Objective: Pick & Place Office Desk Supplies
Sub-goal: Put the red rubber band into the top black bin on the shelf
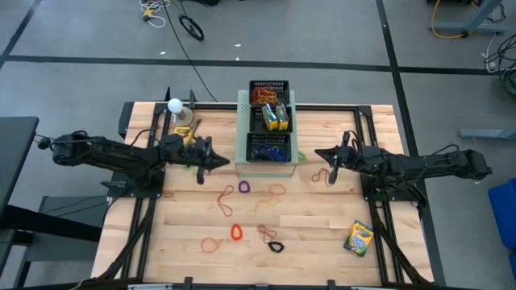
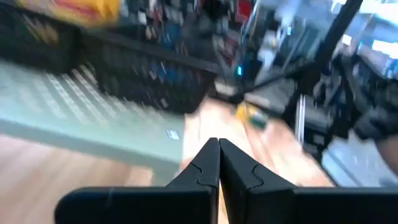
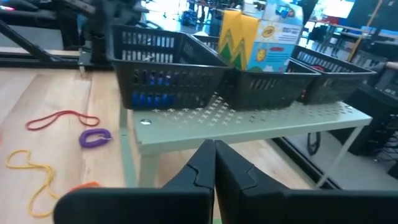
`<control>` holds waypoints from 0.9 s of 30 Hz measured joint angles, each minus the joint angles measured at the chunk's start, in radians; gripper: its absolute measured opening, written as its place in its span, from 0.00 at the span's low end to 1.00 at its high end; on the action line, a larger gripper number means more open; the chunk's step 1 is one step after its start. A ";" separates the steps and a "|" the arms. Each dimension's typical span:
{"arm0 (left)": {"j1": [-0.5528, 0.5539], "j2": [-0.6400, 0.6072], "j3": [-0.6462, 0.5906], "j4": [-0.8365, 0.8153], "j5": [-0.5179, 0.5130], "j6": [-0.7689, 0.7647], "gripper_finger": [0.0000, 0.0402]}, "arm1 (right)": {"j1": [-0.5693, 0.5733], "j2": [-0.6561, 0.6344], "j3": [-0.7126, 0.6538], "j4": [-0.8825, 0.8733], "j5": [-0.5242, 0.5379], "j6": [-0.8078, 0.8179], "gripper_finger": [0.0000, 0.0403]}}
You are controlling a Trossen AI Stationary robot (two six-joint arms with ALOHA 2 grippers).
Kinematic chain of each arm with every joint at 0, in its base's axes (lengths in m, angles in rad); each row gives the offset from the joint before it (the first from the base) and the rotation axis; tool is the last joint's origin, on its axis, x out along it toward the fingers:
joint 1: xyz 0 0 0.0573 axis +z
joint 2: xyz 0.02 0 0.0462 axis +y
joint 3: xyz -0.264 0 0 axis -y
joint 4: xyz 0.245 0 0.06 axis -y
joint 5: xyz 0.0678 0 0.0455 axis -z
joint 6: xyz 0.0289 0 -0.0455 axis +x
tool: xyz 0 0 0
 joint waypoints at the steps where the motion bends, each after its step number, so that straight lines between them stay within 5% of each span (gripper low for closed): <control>1: -0.031 0.000 0.016 -0.051 -0.013 0.007 0.01 | -0.006 0.000 0.000 0.001 0.000 0.000 0.01; 7: -0.274 0.000 0.162 -0.496 -0.239 0.053 0.01 | -0.037 0.000 0.000 0.001 0.000 0.009 0.01; 11: -0.406 0.035 0.248 -0.729 -0.334 -0.054 0.04 | -0.049 0.000 0.000 0.009 -0.001 0.012 0.01; 15: -0.484 0.144 0.295 -0.785 -0.346 -0.227 0.09 | -0.048 0.001 0.000 0.008 -0.027 0.012 0.01; 20: -0.540 0.325 0.345 -0.607 -0.402 -0.219 0.06 | -0.048 0.001 0.000 0.006 -0.064 0.025 0.01; 27: -0.572 0.446 0.543 -1.111 -0.354 -0.161 0.14 | -0.038 0.001 0.000 -0.010 -0.108 0.046 0.01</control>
